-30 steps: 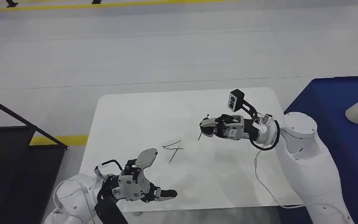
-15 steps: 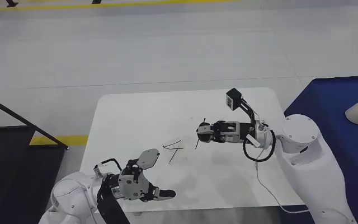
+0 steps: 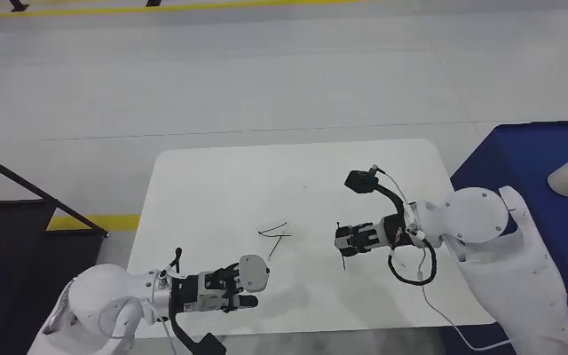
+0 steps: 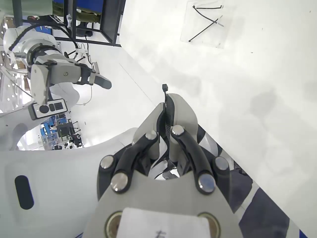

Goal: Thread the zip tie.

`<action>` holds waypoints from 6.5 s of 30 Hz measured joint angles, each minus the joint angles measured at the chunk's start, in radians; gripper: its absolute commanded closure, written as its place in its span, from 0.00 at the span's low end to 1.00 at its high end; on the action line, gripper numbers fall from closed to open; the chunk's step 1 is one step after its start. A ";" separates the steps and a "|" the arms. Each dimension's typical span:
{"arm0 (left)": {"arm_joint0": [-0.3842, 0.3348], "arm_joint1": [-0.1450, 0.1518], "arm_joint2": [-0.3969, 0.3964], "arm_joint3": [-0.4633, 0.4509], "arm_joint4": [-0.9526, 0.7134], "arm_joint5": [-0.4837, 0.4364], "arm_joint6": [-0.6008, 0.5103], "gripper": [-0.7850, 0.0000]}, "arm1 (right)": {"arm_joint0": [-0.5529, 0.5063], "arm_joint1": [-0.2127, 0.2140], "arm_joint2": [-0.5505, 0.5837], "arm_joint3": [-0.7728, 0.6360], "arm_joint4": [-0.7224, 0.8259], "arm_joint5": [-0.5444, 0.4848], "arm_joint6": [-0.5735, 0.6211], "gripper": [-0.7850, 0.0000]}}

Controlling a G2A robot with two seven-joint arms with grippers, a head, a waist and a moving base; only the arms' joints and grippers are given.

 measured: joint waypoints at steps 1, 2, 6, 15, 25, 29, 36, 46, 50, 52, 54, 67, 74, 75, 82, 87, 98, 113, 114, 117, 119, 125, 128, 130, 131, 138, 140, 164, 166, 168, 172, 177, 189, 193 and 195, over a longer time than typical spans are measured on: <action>0.000 0.000 0.000 0.000 -0.001 0.000 0.000 0.00 | 0.000 0.000 0.000 0.000 0.000 -0.001 0.000 1.00; 0.000 0.000 0.000 0.000 0.000 0.000 0.000 0.00 | -0.001 0.000 -0.001 -0.001 0.000 -0.002 0.001 1.00; -0.005 0.001 0.026 -0.029 0.015 0.058 -0.001 0.00 | -0.014 0.003 -0.096 0.012 0.111 -0.130 0.026 1.00; -0.100 0.004 0.116 -0.003 0.152 0.383 -0.012 0.00 | 0.190 0.102 -0.347 0.162 0.641 -0.283 0.025 1.00; -0.098 0.002 0.140 0.003 0.095 0.365 -0.014 0.00 | 0.187 0.097 -0.450 0.134 0.810 -0.272 0.025 1.00; -0.153 0.001 0.203 -0.001 0.123 0.367 0.012 0.00 | 0.253 0.103 -0.531 0.142 0.915 -0.267 0.025 1.00; -0.243 -0.003 0.262 0.048 0.040 0.339 0.052 0.36 | 0.354 0.126 -0.645 0.188 1.025 -0.290 0.025 1.00; -0.273 0.003 0.279 0.046 0.042 0.336 0.018 0.64 | 0.450 0.148 -0.775 0.242 1.092 -0.327 0.025 1.00; -0.271 0.007 0.277 0.046 0.044 0.341 0.007 0.69 | 0.478 0.154 -0.814 0.255 1.110 -0.343 0.025 1.00; -0.270 0.009 0.277 0.045 0.041 0.342 0.004 0.67 | 0.492 0.157 -0.831 0.261 1.121 -0.354 0.025 1.00; -0.268 0.010 0.277 0.040 0.040 0.340 0.001 0.68 | 0.503 0.160 -0.844 0.268 1.130 -0.361 0.025 1.00; -0.263 0.021 0.307 0.016 0.054 0.327 -0.016 0.85 | 0.568 0.171 -0.925 0.286 1.171 -0.391 0.025 1.00; -0.273 0.024 0.320 0.023 0.053 0.325 -0.027 1.00 | 0.597 0.169 -0.966 0.289 1.182 -0.406 0.025 1.00; -0.274 0.025 0.321 0.023 0.052 0.325 -0.028 1.00 | 0.601 0.168 -0.970 0.291 1.184 -0.408 0.025 1.00; -0.278 0.031 0.321 0.022 0.048 0.325 -0.030 1.00 | 0.625 0.166 -0.998 0.307 1.200 -0.424 0.025 1.00; -0.278 0.035 0.315 0.023 0.041 0.331 -0.028 1.00 | 0.637 0.164 -1.018 0.310 1.209 -0.429 0.025 1.00; -0.271 0.044 0.310 0.020 0.023 0.338 -0.038 0.57 | 0.663 0.165 -1.047 0.312 1.216 -0.447 0.025 1.00; -0.277 0.050 0.343 0.016 0.022 0.340 -0.053 0.94 | 0.683 0.166 -1.079 0.315 1.223 -0.454 0.025 1.00; -0.277 0.050 0.344 0.016 0.022 0.340 -0.055 1.00 | 0.684 0.165 -1.081 0.316 1.223 -0.454 0.025 1.00; -0.278 0.052 0.346 0.015 0.021 0.341 -0.057 1.00 | 0.689 0.164 -1.088 0.317 1.226 -0.457 0.025 1.00; -0.277 0.053 0.349 0.013 0.020 0.341 -0.058 1.00 | 0.691 0.164 -1.091 0.318 1.228 -0.458 0.025 1.00; -0.276 0.056 0.357 0.005 0.024 0.340 -0.062 1.00 | 0.695 0.164 -1.099 0.322 1.231 -0.465 0.025 1.00; -0.276 0.058 0.358 0.003 0.026 0.341 -0.064 1.00 | 0.697 0.164 -1.103 0.323 1.231 -0.467 0.025 1.00; -0.276 0.059 0.357 0.001 0.030 0.344 -0.065 1.00 | 0.697 0.164 -1.107 0.321 1.234 -0.465 0.025 0.00; -0.275 0.060 0.356 0.000 0.030 0.346 -0.068 1.00 | 0.697 0.164 -1.108 0.321 1.235 -0.464 0.025 0.00; -0.254 0.066 0.303 -0.003 -0.004 0.371 -0.125 1.00 | 0.696 0.183 -1.085 0.325 1.264 -0.551 0.025 0.00; -0.239 0.068 0.283 -0.011 -0.015 0.384 -0.147 1.00 | 0.695 0.185 -1.082 0.324 1.267 -0.567 0.025 0.00; -0.056 0.058 0.195 -0.100 -0.054 0.575 -0.510 1.00 | 0.377 0.218 -0.738 0.333 1.426 -0.799 -0.182 0.55; -0.049 0.057 0.196 -0.107 -0.045 0.576 -0.520 1.00 | 0.367 0.212 -0.729 0.341 1.412 -0.788 -0.198 0.65; -0.045 0.057 0.194 -0.113 -0.023 0.571 -0.526 1.00 | 0.361 0.206 -0.722 0.340 1.403 -0.770 -0.215 0.73; -0.037 0.058 0.194 -0.132 0.030 0.554 -0.540 1.00 | 0.355 0.192 -0.706 0.337 1.390 -0.719 -0.221 0.74; -0.026 0.057 0.194 -0.151 0.090 0.545 -0.570 1.00 | 0.348 0.176 -0.691 0.335 1.361 -0.676 -0.232 0.76; -0.005 0.055 0.175 -0.164 0.072 0.550 -0.561 1.00 | 0.322 0.142 -0.644 0.353 1.323 -0.624 -0.226 1.00; -0.002 0.055 0.170 -0.161 0.070 0.551 -0.554 1.00 | 0.315 0.131 -0.632 0.357 1.306 -0.608 -0.221 1.00; -0.002 0.054 0.169 -0.161 0.070 0.552 -0.554 1.00 | 0.312 0.126 -0.627 0.359 1.302 -0.601 -0.216 1.00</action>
